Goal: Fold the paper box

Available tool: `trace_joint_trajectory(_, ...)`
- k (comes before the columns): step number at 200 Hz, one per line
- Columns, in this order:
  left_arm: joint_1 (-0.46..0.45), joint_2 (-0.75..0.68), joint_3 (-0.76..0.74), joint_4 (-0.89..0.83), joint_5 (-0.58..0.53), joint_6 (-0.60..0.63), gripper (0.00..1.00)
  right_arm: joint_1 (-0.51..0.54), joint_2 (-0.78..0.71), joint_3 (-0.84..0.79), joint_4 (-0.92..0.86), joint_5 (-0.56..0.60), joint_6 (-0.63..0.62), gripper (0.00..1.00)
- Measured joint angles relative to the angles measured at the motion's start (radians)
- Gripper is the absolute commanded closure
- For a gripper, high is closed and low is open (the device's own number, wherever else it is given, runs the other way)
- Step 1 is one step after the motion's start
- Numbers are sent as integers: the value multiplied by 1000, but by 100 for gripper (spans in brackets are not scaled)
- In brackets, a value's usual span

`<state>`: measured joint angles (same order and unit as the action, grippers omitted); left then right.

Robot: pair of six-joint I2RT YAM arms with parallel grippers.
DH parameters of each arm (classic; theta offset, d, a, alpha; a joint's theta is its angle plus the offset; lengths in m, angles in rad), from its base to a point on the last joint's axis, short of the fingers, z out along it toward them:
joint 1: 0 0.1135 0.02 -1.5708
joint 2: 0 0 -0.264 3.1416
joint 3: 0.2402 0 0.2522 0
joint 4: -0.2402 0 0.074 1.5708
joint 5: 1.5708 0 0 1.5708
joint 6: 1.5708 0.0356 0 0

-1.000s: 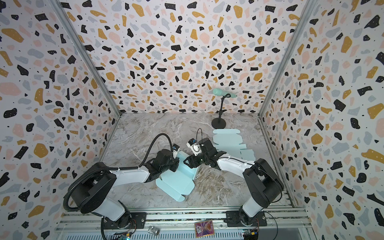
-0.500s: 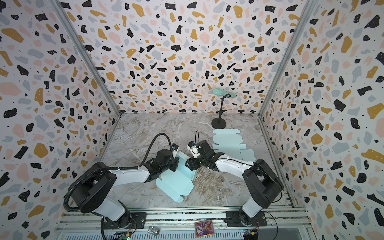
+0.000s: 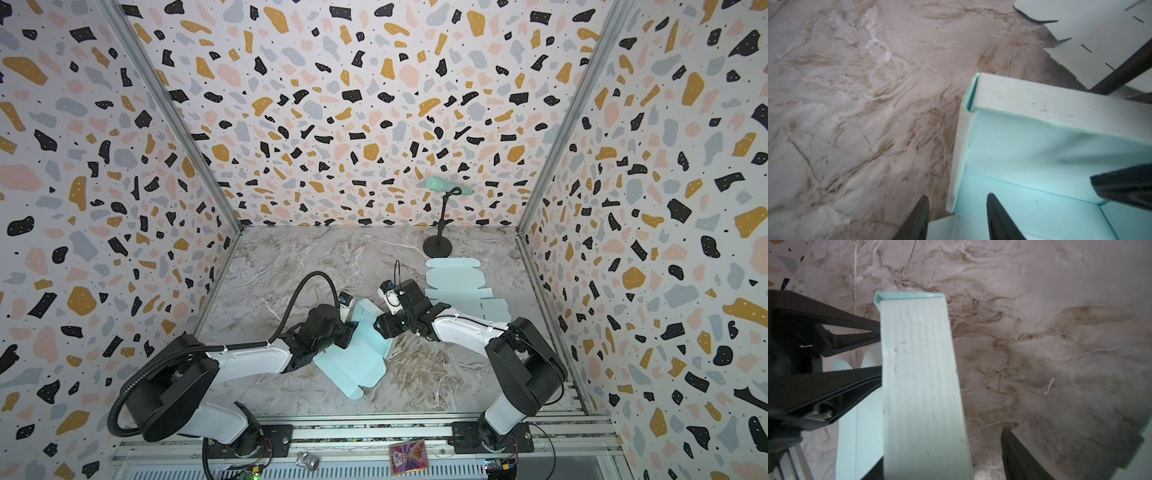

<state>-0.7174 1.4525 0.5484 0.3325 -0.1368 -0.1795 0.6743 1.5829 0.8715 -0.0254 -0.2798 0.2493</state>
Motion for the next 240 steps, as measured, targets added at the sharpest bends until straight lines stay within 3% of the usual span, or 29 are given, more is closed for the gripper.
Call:
trace_joint_trajectory(86, 0, -212, 81, -360, -15, -253, 34, -109, 0, -77, 115, -146, 69, 35)
trace_joint_trajectory(129, 23, -325, 56, -464, 54, -385, 17, -152, 0, -124, 197, -232, 119, 36)
trace_joint_trajectory(188, 129, -366, -100, -452, 198, -503, 13, -237, 1, -209, 342, -349, 201, 36)
trace_joint_trajectory(240, 134, -372, -179, -320, 283, -602, 14, -291, 58, -270, 524, -452, 296, 37)
